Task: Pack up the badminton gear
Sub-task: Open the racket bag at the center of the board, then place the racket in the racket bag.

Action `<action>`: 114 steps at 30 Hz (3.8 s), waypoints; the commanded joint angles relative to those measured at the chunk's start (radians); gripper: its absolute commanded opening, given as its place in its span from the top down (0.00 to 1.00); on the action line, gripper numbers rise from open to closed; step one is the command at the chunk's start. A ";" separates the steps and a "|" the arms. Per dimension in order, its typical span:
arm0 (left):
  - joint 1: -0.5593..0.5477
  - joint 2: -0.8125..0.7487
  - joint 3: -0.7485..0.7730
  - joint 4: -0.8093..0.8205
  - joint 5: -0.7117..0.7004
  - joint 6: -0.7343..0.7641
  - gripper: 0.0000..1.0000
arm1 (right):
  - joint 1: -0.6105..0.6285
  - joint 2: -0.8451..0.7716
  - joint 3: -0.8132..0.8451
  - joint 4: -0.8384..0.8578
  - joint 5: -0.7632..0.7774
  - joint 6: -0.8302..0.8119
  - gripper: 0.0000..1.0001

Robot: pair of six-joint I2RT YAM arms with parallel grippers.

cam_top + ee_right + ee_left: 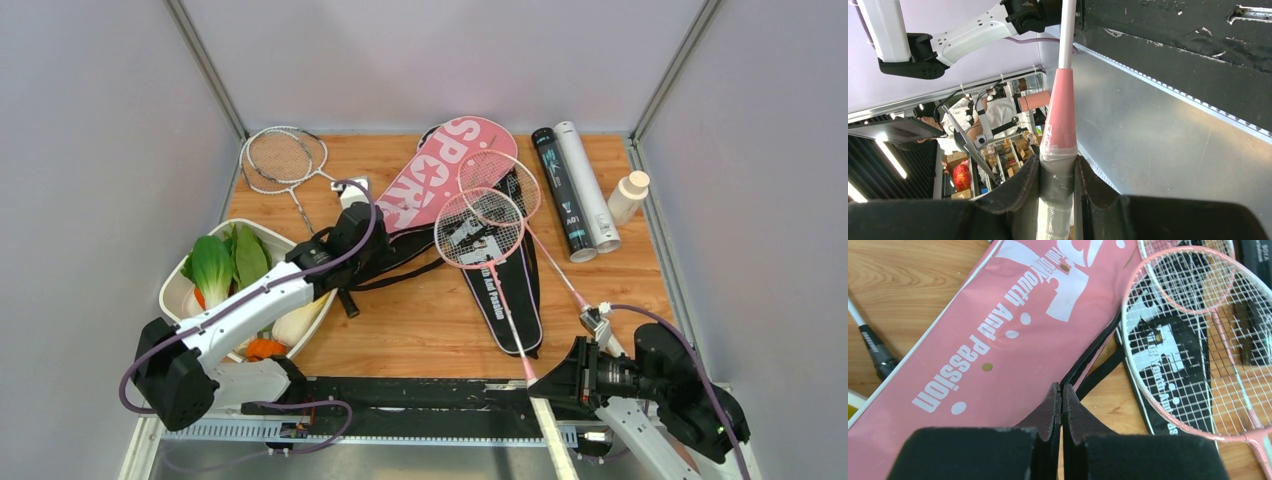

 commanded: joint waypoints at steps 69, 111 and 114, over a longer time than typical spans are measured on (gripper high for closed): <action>0.057 0.458 0.597 -0.203 -0.101 0.197 1.00 | 0.002 -0.060 -0.019 0.013 -0.091 -0.073 1.00; 0.052 0.112 -0.016 0.347 0.581 0.032 1.00 | 0.002 0.254 -0.432 1.092 0.383 0.223 1.00; 0.052 0.123 -0.036 0.373 0.607 0.024 1.00 | 0.024 0.346 -0.393 1.132 0.443 0.175 1.00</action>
